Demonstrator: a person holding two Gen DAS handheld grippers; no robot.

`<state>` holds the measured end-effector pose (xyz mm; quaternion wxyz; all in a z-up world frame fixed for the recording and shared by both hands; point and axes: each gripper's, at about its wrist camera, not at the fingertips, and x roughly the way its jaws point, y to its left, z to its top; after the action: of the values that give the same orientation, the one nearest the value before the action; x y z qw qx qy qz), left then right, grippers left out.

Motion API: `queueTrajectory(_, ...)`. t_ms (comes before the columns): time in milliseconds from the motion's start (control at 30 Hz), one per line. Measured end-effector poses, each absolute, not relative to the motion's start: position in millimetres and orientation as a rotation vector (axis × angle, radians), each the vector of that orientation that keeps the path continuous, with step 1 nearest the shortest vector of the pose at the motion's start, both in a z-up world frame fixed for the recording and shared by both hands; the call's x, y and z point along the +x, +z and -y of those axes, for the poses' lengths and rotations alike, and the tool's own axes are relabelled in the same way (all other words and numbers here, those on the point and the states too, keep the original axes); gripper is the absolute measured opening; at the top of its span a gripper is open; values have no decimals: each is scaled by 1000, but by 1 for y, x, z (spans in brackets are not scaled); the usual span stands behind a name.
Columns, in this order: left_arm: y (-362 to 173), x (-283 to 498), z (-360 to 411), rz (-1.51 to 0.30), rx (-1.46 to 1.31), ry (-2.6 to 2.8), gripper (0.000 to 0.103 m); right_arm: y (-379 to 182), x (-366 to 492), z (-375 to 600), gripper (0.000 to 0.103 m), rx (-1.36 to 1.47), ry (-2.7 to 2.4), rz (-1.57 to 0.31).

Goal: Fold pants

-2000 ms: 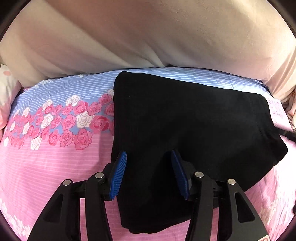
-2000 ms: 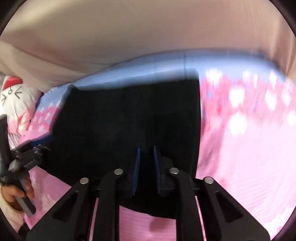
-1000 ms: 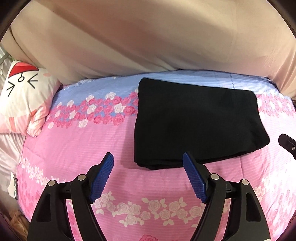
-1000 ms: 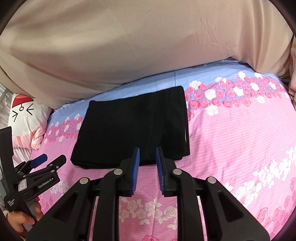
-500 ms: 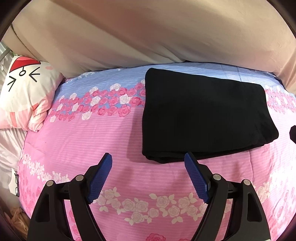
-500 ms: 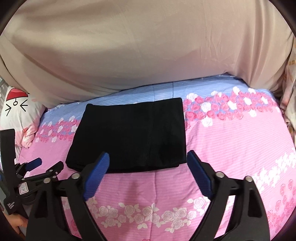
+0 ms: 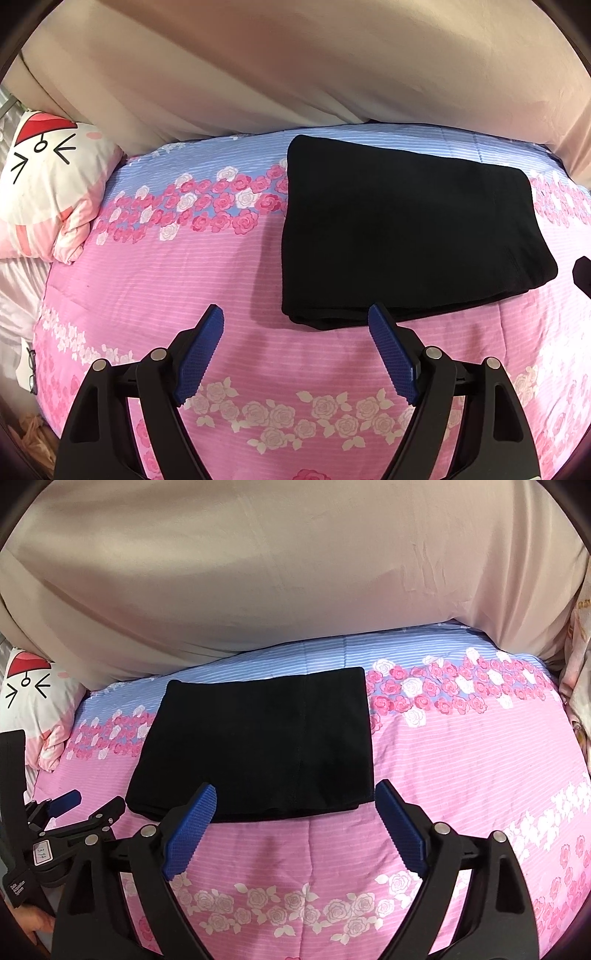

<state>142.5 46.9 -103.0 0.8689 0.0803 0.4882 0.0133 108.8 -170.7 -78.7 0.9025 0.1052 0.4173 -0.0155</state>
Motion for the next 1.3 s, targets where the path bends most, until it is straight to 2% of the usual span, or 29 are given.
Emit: queueTrajectory(1300, -107, 145, -39, -1027, 175, 13, 78, -81, 107, 175, 86, 227, -46, -877)
